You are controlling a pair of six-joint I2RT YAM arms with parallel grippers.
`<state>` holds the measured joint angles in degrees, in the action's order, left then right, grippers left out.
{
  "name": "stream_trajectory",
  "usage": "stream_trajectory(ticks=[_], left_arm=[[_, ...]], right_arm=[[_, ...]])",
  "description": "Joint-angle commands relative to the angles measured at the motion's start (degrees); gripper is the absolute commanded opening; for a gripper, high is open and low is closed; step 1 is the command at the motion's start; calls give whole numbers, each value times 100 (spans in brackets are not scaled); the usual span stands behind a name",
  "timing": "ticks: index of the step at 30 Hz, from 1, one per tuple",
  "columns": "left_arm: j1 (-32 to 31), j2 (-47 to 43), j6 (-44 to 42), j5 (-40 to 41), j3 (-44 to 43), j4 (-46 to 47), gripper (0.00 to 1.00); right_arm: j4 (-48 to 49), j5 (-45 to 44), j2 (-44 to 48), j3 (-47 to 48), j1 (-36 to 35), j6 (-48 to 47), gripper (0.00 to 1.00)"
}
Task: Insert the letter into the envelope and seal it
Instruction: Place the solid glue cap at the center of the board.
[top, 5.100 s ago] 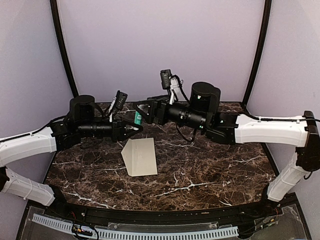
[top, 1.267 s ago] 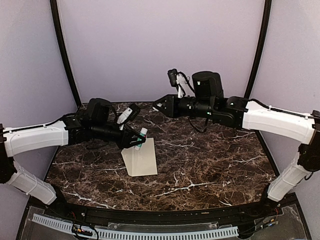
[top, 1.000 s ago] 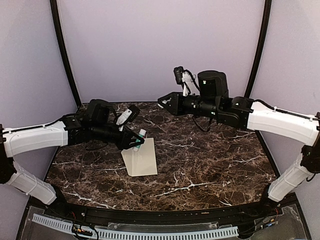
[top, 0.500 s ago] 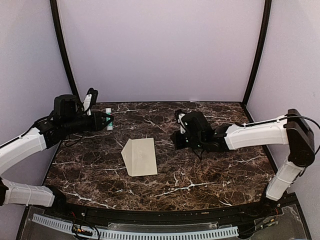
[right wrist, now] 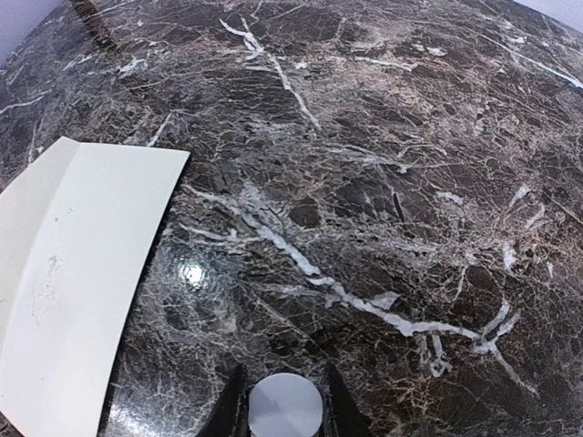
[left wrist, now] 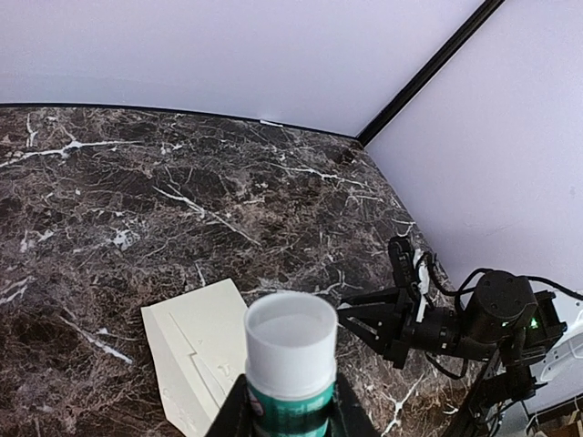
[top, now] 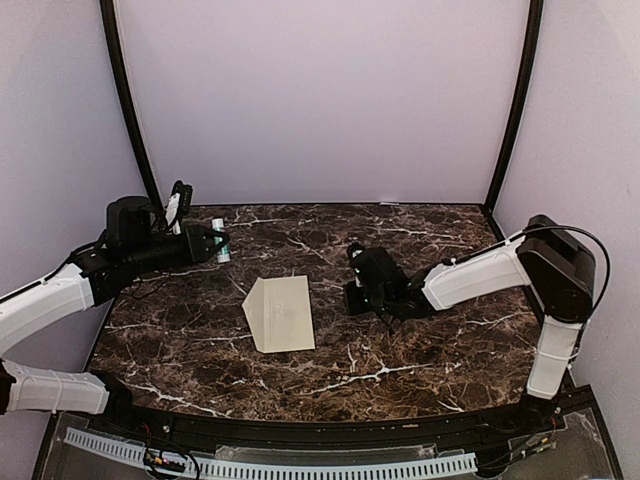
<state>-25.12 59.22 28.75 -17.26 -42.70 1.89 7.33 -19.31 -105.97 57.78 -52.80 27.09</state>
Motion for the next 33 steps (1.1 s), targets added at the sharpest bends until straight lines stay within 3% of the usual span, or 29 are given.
stream_trajectory(ticks=[1,7,15,23,28,33], left_arm=[[35,-38,230,-281,84,459,0],[42,28,289,-318,86,573,0],[35,48,320,-323,77,638,0],[42,-132,414,-326,147,938,0],[34,-331,734,-563,311,1911,0],[14,-357,1036,-1389,652,3446,0]], right_arm=[[101,-290,-188,137,33,27,13],[76,-311,-317,126,33,62,17],[15,-314,-263,124,35,113,43],[-135,-233,366,132,19,151,57],[302,882,1461,178,-90,-245,68],[675,2529,1767,649,-326,-449,72]])
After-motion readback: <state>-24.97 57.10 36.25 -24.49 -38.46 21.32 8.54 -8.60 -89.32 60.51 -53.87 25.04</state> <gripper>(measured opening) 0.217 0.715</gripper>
